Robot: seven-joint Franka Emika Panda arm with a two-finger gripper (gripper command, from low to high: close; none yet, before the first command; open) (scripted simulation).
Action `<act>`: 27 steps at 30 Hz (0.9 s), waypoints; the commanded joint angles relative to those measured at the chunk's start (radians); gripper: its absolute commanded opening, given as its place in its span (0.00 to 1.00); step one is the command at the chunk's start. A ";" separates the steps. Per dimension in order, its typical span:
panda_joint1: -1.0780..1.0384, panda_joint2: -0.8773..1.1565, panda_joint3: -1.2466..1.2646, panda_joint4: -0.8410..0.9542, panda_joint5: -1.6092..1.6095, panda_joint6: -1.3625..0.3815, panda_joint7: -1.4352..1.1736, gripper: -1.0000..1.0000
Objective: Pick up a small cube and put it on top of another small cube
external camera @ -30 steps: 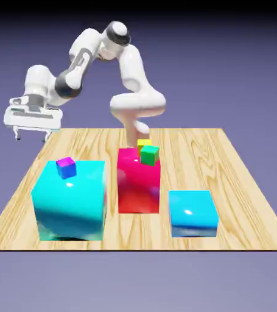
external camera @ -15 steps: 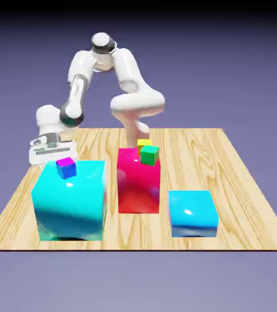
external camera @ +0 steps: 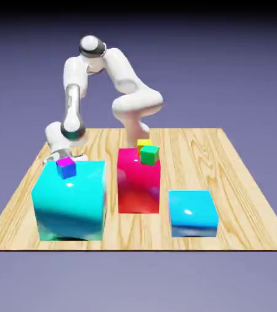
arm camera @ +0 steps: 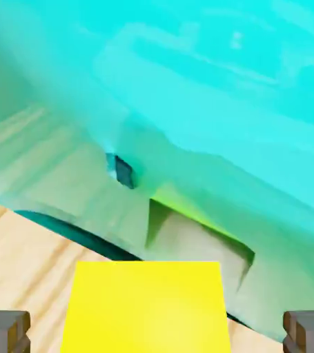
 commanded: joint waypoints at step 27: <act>-0.222 -0.056 0.081 -0.024 -0.423 -0.101 0.320 0.00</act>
